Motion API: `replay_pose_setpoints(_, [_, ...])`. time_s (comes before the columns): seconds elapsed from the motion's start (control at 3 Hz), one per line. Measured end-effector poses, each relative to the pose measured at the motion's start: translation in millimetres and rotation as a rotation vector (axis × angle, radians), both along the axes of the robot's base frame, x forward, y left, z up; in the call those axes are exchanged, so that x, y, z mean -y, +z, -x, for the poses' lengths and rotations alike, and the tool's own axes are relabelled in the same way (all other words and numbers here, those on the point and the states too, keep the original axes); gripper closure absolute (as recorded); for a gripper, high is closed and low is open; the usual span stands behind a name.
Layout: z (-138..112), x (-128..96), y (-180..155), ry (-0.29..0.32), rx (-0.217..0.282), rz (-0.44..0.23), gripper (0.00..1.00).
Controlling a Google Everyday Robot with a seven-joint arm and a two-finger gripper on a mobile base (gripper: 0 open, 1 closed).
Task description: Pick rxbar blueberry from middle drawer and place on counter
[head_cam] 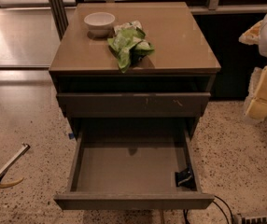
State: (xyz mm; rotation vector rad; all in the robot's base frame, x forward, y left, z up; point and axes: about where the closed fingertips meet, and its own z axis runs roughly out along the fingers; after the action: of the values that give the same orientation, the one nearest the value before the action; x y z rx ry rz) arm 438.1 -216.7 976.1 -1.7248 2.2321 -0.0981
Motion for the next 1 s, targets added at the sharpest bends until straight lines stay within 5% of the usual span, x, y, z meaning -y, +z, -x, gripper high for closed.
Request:
replay_pose_setpoints(0.67, [0, -4, -10, 0.008, -0.001, 0.017, 0.00])
replay_pose_setpoints(1.0, [2, -16, -44, 0.052, 0.006, 0.028, 0.00])
